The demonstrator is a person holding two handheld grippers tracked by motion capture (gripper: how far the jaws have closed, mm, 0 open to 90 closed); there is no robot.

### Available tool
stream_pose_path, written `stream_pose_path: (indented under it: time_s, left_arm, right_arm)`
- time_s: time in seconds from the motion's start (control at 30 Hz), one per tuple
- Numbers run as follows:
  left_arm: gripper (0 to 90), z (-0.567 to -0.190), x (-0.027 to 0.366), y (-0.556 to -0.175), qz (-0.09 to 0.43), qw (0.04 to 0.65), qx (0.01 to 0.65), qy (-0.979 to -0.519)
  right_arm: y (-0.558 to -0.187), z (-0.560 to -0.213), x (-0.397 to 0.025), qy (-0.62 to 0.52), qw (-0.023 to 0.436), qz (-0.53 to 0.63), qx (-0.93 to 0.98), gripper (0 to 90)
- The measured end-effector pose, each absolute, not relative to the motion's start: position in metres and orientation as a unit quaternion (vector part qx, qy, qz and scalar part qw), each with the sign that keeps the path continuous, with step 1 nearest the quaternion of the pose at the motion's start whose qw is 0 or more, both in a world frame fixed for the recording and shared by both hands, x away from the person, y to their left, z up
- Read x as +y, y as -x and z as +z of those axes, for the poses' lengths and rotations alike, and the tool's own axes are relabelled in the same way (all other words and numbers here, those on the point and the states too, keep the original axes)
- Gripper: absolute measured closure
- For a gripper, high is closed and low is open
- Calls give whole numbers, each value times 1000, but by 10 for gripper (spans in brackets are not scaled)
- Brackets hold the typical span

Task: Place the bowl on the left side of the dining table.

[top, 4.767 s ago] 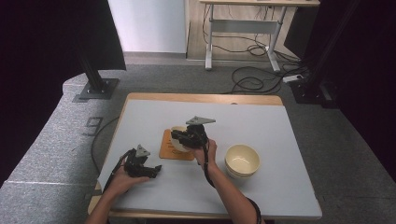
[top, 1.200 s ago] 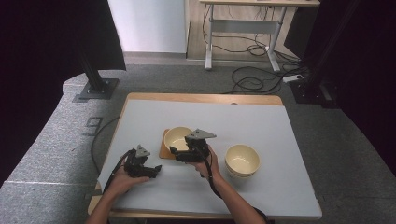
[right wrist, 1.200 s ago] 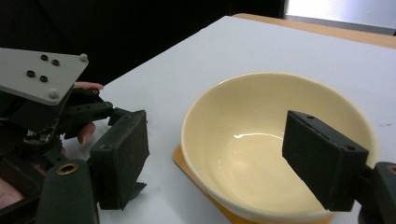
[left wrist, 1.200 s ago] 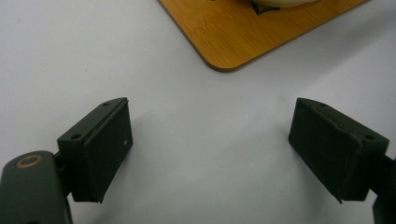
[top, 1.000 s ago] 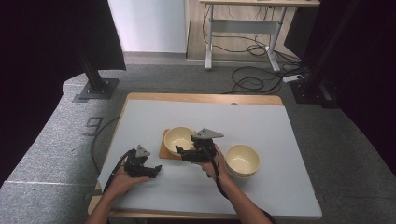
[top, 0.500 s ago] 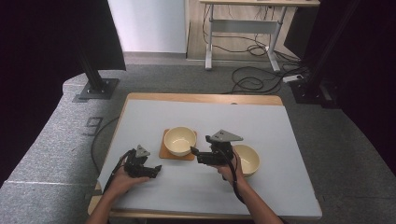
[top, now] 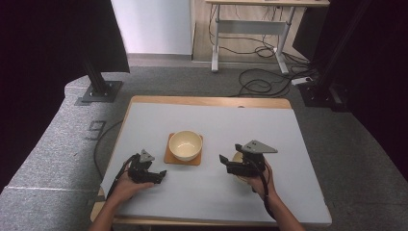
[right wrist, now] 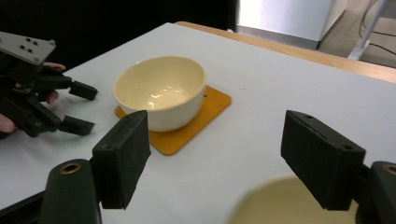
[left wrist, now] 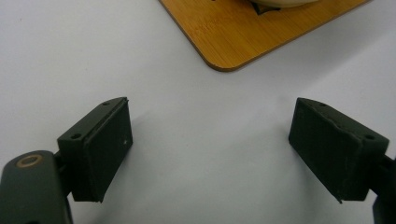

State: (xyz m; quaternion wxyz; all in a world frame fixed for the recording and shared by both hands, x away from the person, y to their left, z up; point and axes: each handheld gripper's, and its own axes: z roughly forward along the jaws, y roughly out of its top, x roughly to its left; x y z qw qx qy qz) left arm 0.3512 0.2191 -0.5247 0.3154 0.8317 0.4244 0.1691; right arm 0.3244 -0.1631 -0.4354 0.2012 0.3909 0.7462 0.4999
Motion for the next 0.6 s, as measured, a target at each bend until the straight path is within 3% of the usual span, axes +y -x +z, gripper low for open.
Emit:
stream_pose_path:
  time_s: [0.17, 0.6]
  left_arm:
    - [134, -525, 219, -351, 169, 315, 425, -831]
    - [134, -525, 219, -351, 169, 316, 425, -832]
  right_arm:
    - [-318, -440, -188, -413, 228, 487, 735, 240]
    - [-313, -447, -216, -441, 235, 476, 724, 237]
